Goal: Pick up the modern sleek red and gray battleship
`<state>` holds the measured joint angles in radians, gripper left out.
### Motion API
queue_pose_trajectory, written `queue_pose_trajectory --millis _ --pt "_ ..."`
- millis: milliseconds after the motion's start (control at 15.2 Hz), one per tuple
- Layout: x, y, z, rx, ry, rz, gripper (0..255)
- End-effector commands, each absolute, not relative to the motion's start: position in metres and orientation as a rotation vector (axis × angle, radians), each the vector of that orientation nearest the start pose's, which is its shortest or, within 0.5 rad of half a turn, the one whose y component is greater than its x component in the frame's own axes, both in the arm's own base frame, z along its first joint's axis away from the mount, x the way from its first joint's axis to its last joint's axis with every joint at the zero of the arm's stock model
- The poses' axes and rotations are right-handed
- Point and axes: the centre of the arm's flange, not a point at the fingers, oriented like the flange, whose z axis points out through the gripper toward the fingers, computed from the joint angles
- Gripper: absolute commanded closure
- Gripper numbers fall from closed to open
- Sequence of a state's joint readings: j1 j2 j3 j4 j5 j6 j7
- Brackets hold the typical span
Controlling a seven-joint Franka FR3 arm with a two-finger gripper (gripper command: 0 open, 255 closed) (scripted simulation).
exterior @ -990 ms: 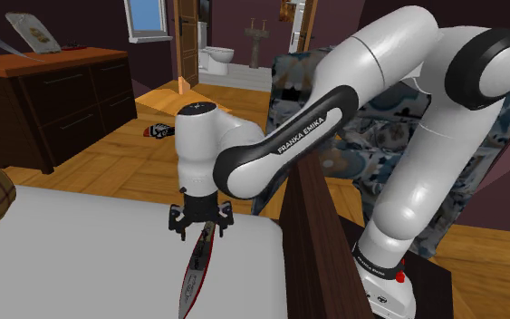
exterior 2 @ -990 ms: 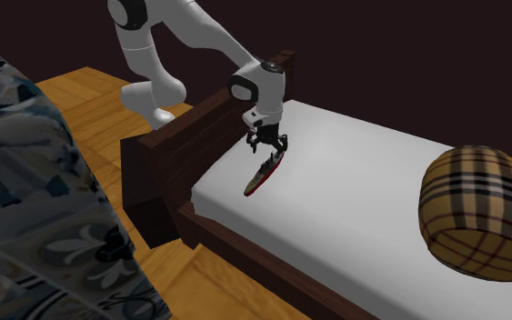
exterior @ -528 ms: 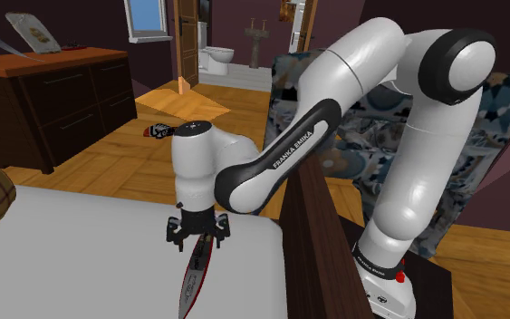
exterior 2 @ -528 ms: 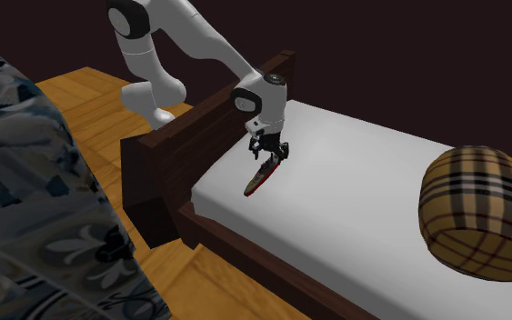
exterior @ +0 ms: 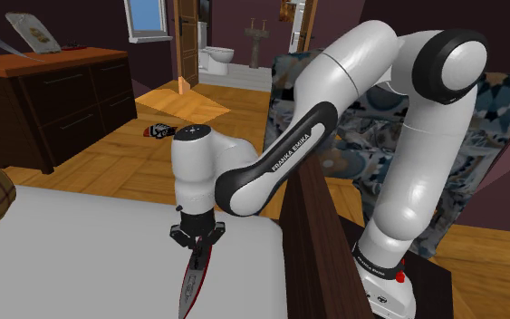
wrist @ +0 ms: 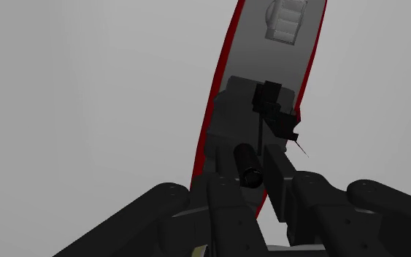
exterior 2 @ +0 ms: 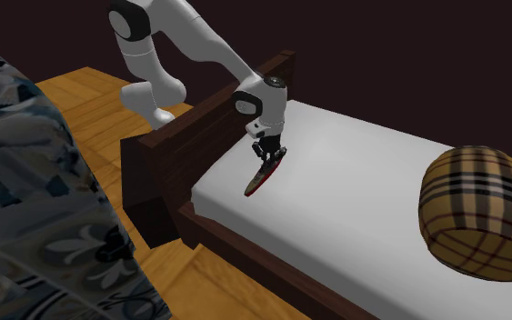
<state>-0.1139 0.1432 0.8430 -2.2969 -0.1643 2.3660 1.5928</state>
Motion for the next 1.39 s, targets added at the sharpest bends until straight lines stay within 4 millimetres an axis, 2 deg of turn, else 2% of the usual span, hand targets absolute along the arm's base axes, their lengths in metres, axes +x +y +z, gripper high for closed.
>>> queue_pose_trajectory --millis 0,198,1188,1320 --pt "0.389 0.345 0.305 -2.944 1.157 0.004 255" --pt "0.388 0.344 0.305 -2.944 1.157 0.004 255" --pt "0.388 0.344 0.384 -2.944 1.157 0.004 255" --pt "0.388 0.344 0.385 -2.944 1.157 0.004 255"
